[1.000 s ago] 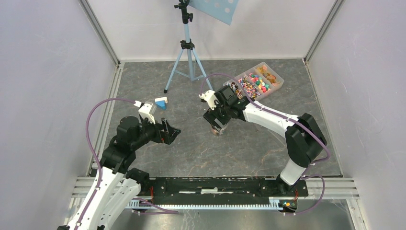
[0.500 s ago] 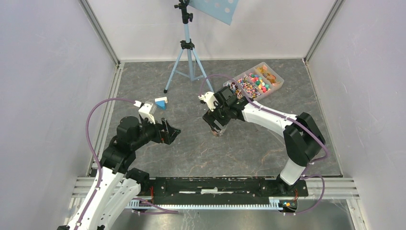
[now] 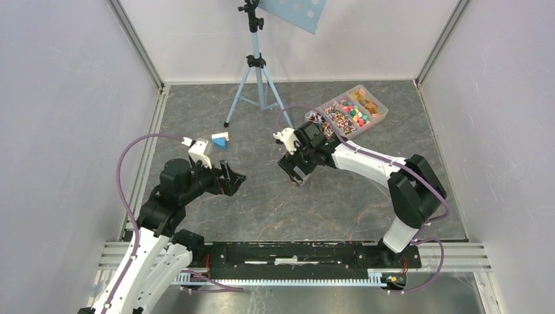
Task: Pack the candies
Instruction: Close the bottle lid on the packing bottle.
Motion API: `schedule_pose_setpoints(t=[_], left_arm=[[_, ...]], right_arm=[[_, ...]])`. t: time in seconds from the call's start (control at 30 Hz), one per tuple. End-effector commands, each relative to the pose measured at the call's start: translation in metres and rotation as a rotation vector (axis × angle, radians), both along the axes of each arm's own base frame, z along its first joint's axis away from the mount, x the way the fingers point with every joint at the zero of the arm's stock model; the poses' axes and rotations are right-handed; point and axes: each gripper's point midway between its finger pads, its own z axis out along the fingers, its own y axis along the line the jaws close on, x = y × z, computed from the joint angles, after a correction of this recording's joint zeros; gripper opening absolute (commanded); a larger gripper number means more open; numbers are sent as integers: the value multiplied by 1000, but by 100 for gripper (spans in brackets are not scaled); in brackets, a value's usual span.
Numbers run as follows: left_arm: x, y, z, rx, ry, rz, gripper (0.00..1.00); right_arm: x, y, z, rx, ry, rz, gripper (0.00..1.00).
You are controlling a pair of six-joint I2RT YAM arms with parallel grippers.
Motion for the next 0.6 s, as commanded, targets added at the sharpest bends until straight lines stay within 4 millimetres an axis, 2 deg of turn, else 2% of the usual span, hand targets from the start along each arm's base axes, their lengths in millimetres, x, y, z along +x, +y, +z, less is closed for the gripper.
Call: schedule_pose_setpoints(t=[0.0,0.13,0.27,0.4,0.57], left_arm=[[15,22,0,19,2,176,100],[12,31,-4,40,14,213,100],[10,10,2,-44,4,123,98],[14,-10,4,-119,67,67,90],[23,-15,-4,-129,98,79,89]], right_arm=[[1,5,39,80,-78,-3,98],[-1,3,61,129,-131,-3,98],[-5,-1,72,181,-155,5,98],[-9,-1,66,210,-151,22,98],[-6,1,42,179,-132,33,98]])
